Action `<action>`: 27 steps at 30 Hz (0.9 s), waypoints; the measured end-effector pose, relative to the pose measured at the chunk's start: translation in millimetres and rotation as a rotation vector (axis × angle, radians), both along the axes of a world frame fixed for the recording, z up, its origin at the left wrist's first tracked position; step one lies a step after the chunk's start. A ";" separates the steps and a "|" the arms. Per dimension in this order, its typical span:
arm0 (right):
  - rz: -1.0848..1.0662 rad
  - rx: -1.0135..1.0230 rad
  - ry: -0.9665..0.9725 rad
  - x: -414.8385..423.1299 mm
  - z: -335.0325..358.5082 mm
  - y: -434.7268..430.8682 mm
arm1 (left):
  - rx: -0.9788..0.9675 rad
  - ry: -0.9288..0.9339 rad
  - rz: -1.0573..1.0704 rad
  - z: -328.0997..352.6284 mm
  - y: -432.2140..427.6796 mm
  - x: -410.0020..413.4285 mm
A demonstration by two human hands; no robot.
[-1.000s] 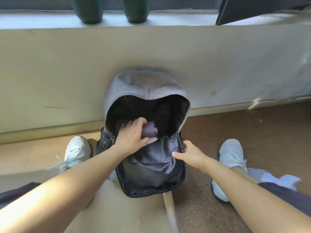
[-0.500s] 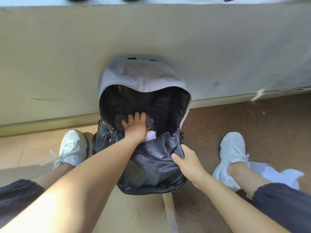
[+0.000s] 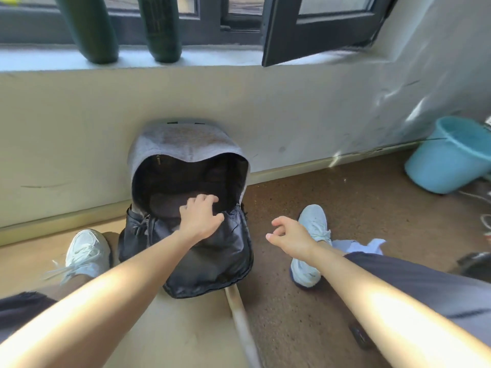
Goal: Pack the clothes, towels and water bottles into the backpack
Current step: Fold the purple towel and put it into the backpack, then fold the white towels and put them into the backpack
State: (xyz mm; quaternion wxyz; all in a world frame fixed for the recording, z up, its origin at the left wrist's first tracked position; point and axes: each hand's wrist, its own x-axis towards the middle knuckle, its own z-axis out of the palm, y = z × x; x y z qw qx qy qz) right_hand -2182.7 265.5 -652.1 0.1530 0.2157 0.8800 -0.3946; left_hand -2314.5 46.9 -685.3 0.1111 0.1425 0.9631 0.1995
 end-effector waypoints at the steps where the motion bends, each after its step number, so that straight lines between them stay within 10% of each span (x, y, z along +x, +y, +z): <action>1: -0.015 0.025 0.022 8.1 10.8 8.2 | 0.042 0.000 -0.039 10.5 6.5 10.4; 13: -0.433 0.209 0.014 57.5 5.0 166.2 | 0.399 -0.204 -0.383 46.2 89.6 95.4; 27: -0.045 0.685 -0.400 86.3 -140.7 220.8 | 0.370 -0.400 -0.451 -35.6 141.9 109.1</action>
